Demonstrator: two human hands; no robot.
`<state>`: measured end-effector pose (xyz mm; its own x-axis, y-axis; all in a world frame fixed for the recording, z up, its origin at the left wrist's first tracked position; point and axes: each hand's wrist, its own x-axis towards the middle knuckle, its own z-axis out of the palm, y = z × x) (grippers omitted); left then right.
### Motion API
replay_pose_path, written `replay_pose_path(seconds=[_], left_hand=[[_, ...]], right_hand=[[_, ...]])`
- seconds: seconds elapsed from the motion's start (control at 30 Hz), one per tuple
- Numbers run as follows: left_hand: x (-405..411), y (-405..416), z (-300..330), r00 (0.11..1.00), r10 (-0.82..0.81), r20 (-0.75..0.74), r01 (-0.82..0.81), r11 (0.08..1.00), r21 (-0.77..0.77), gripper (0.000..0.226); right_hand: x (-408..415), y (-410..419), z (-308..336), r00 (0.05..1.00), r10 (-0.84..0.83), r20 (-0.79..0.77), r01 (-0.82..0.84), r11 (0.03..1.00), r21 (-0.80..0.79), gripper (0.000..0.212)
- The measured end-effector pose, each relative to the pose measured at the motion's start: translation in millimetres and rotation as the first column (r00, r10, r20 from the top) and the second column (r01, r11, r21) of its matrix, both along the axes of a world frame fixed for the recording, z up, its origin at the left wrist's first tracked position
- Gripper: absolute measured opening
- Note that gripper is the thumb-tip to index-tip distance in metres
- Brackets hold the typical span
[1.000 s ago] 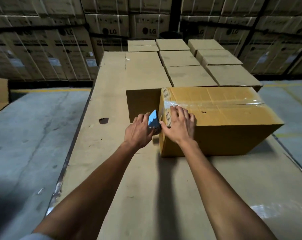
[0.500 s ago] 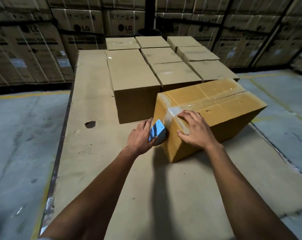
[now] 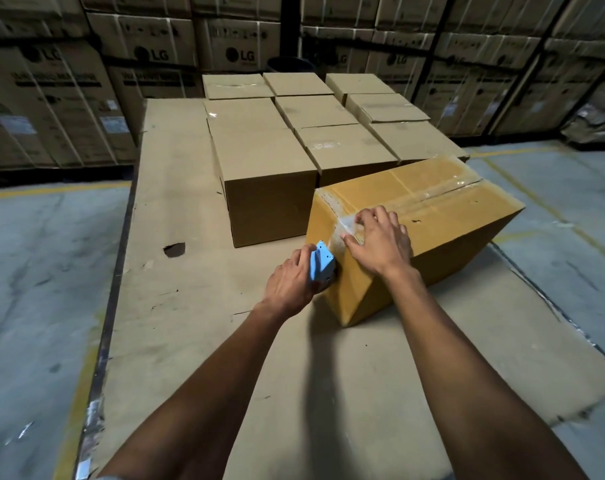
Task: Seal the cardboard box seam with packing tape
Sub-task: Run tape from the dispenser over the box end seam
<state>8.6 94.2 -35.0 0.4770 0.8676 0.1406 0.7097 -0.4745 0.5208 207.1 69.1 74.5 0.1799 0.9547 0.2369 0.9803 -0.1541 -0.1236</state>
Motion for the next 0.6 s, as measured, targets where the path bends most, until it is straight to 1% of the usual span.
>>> replay_pose_path(seconds=[0.13, 0.3, 0.47, 0.6], left_hand=[[7.8, 2.1, -8.9, 0.997, 0.009, 0.073, -0.007, 1.0, -0.03, 0.074], [17.3, 4.5, -15.5, 0.99, 0.022, 0.137, -0.016, 0.999, -0.041, 0.067], [18.4, 5.2, -21.4, 0.984, -0.019, 0.177, 0.027, 0.999, -0.04, 0.061], [23.0, 6.2, -25.1, 0.983, -0.042, 0.178, 0.052, 0.997, -0.049, 0.061]], right_hand=[[-3.1, 17.5, -4.1, 0.998, -0.056, -0.007, 0.055, 0.994, -0.099, 0.072], [-2.7, 35.1, -11.7, 0.994, -0.093, -0.058, 0.082, 0.981, -0.175, 0.084], [0.5, 42.4, -18.2, 0.992, -0.108, -0.068, 0.09, 0.971, -0.223, 0.092], [1.3, 43.7, -19.6, 0.991, -0.115, -0.073, 0.095, 0.967, -0.235, 0.093]])
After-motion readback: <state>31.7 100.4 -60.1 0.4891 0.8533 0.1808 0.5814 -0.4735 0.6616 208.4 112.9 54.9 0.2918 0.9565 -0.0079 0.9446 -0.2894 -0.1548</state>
